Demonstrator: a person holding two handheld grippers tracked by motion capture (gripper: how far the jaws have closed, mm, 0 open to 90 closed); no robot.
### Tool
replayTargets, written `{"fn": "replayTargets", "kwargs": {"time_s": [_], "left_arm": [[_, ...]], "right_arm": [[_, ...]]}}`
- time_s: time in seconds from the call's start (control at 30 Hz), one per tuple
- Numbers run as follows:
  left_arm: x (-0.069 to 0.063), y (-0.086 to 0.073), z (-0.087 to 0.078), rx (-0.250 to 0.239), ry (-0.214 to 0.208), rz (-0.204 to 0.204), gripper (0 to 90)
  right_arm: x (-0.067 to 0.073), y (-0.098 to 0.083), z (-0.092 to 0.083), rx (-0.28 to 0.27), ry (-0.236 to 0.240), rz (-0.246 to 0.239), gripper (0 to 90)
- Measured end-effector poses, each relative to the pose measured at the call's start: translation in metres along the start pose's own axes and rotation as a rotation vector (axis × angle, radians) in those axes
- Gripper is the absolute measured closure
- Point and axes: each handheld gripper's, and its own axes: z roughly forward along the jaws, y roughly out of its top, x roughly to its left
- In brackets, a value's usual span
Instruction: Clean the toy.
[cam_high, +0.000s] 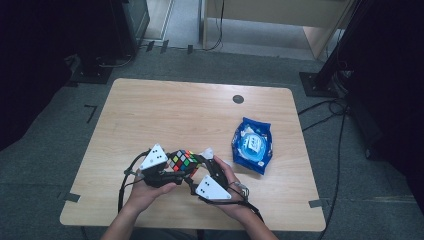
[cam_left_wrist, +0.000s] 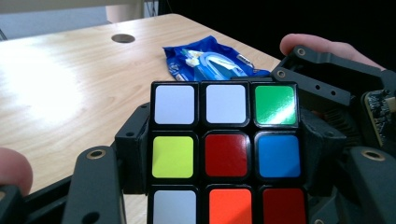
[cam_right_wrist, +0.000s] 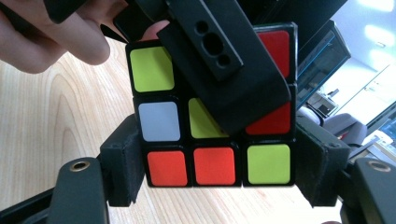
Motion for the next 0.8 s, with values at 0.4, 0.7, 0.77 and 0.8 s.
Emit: {"fn": "replayTargets", "kwargs": {"time_s": [0.4,0.7,0.77,0.8], "left_arm": [[0.011,0.005,-0.014,-0.132,-0.016,-0.157,24.6],[0.01,-0.005,-0.009,-0.16,0.041,-0.165,24.6],[0.009,-0.009,-0.002,-0.135,0.037,-0.17,24.6],[0.007,-0.01,0.002,-0.121,0.038,-0.171,24.6]], "right_arm": [[-0.016,-0.01,-0.01,0.053,0.035,0.11,34.4],[-0.054,-0.023,-0.029,0.146,-0.001,0.249,34.3],[-0.063,-0.022,-0.036,0.163,-0.005,0.283,34.3],[-0.067,-0.021,-0.039,0.176,-0.012,0.3,34.3]]}}
